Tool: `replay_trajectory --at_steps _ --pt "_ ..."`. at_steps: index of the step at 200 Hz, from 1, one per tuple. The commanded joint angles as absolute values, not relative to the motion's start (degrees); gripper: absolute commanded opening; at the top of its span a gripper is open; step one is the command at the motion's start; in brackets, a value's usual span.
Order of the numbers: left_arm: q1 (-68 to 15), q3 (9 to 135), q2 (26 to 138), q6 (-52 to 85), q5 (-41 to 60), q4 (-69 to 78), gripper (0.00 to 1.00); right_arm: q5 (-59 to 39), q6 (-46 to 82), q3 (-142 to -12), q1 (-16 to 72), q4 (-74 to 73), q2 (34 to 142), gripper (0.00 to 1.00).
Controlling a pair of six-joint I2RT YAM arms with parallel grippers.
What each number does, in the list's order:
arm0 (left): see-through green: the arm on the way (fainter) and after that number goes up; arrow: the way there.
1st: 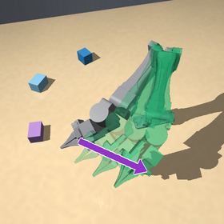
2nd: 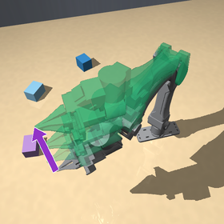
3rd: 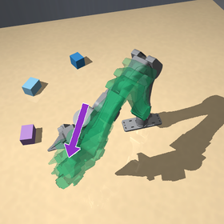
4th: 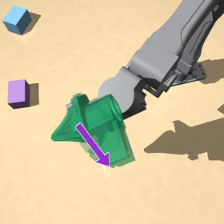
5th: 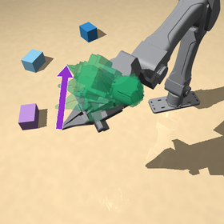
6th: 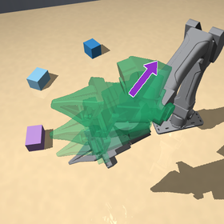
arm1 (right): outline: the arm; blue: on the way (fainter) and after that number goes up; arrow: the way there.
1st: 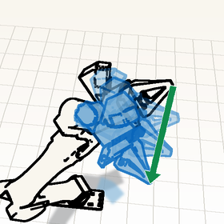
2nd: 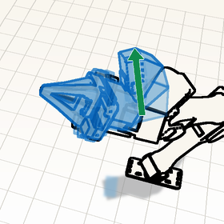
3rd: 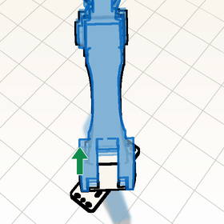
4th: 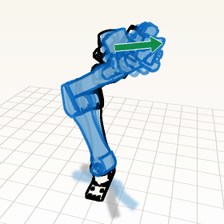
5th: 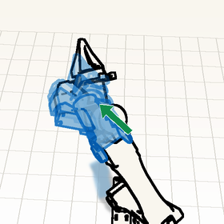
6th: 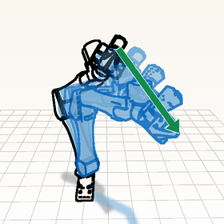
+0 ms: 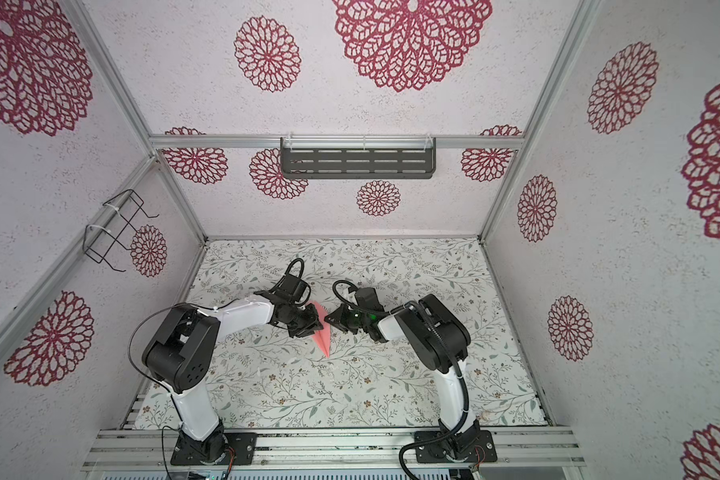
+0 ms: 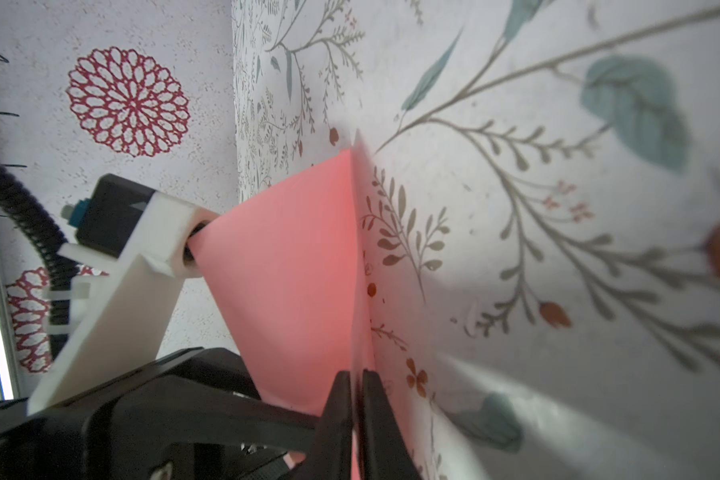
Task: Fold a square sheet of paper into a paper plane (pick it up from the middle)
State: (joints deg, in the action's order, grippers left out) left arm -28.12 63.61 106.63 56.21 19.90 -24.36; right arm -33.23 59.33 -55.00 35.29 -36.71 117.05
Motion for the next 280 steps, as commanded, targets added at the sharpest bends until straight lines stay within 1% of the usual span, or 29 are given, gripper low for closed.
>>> replay_trajectory --at_steps 1,27,37,58,95,110,116,142,171,202,222,249,280 --pt "-28.5 64.7 107.7 56.0 18.3 -26.7 0.14 -32.3 57.3 -54.8 34.5 -35.5 113.0 0.23" --pt "-28.5 66.2 107.6 54.4 16.5 -29.2 0.04 -29.0 54.2 -54.5 33.3 -30.7 109.9 0.35" --pt "-28.5 67.3 107.6 53.1 15.2 -31.3 0.02 -27.0 52.9 -54.0 32.7 -29.0 108.4 0.41" --pt "-28.4 70.3 107.7 48.8 12.0 -36.9 0.0 -22.1 50.1 -52.8 31.3 -25.3 104.8 0.51" --pt "-28.4 78.9 110.5 38.0 3.3 -50.3 0.0 -12.7 46.6 -50.1 29.6 -20.7 99.4 0.65" --pt "-28.5 81.9 112.0 35.4 0.4 -54.2 0.0 -10.8 46.0 -50.0 29.5 -19.1 98.6 0.66" --pt "-28.5 82.8 114.3 34.8 -0.7 -55.3 0.0 -10.7 46.0 -50.0 29.4 -18.9 98.5 0.67" --pt "-28.5 86.0 117.2 34.1 -4.4 -58.2 0.0 -11.0 46.8 -50.1 29.2 -18.7 99.0 0.67" --pt "-28.6 87.1 118.5 35.4 -4.1 -57.9 0.05 -12.2 47.9 -50.2 29.1 -19.0 100.0 0.67" --pt "-29.1 86.9 119.5 36.5 -2.4 -57.1 0.17 -12.6 48.1 -50.4 29.2 -19.1 100.3 0.67" --pt "-29.4 86.9 119.4 36.9 -1.3 -56.5 0.21 -12.8 48.2 -50.6 29.1 -19.2 100.6 0.67" --pt "-29.5 86.5 119.4 37.5 0.0 -56.0 0.24 -13.3 48.4 -50.8 29.1 -19.4 101.0 0.67" --pt "-29.7 85.9 119.7 38.1 0.8 -55.5 0.23 -13.8 49.0 -50.5 29.1 -20.0 101.4 0.67"
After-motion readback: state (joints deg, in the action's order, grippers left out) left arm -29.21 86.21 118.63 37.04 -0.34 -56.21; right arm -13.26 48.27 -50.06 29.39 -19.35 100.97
